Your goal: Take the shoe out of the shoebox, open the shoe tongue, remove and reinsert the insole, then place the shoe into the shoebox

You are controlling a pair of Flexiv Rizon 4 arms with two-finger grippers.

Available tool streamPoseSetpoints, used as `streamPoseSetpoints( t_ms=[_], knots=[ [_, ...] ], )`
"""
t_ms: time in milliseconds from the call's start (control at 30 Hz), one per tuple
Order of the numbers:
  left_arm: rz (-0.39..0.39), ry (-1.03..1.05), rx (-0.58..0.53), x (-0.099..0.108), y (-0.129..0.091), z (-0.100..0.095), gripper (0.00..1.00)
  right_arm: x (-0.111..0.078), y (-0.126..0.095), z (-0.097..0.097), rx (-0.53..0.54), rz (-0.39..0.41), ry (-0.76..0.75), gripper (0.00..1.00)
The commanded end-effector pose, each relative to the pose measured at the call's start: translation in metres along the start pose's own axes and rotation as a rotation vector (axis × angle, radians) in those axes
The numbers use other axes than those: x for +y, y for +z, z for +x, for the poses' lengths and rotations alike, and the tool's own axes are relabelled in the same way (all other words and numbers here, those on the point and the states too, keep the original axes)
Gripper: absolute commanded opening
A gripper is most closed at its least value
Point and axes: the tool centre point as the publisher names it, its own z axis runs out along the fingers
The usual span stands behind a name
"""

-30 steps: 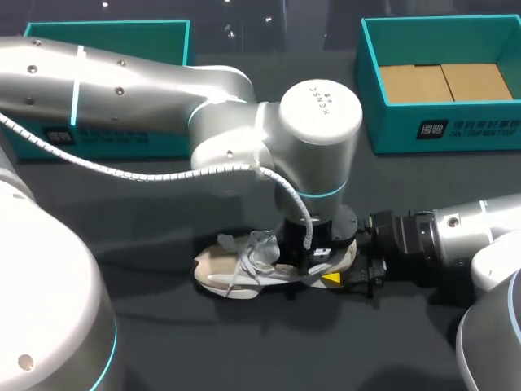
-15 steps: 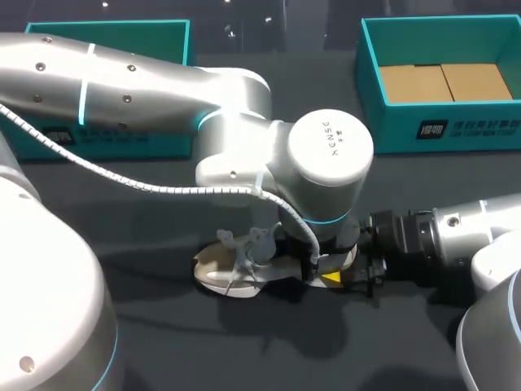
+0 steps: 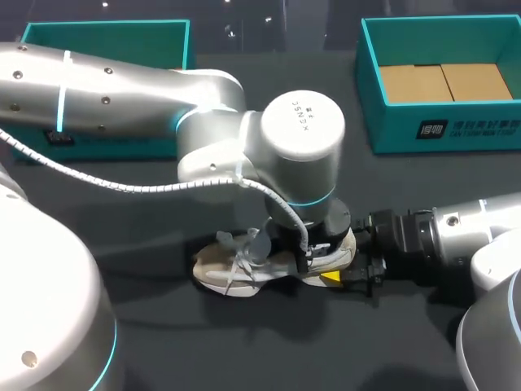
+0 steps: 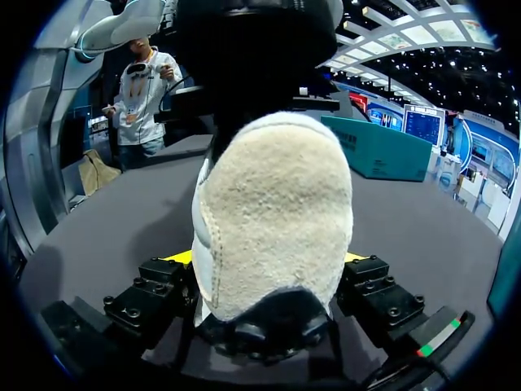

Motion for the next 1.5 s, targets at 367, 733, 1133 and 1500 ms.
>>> streamPoseSetpoints(
  t_ms=[367,733,1133,1500],
  knots=[
    [0.136,-0.006,0.069,0.033,-0.012,-0.011,0.00,0.000,-0.001,0.002,-0.001,0.006,-0.001,0.00],
    [0.200,-0.012,0.134,0.042,-0.021,-0.007,0.00,0.000,-0.001,0.002,-0.001,0.006,-0.001,0.00],
    [0.302,0.013,0.139,0.025,-0.044,0.002,0.00,0.000,-0.001,0.002,-0.001,0.006,-0.001,0.00],
    [0.382,-0.004,0.130,0.006,-0.062,-0.002,0.00,0.000,-0.001,0.002,-0.001,0.006,-0.001,0.00]
  ],
)
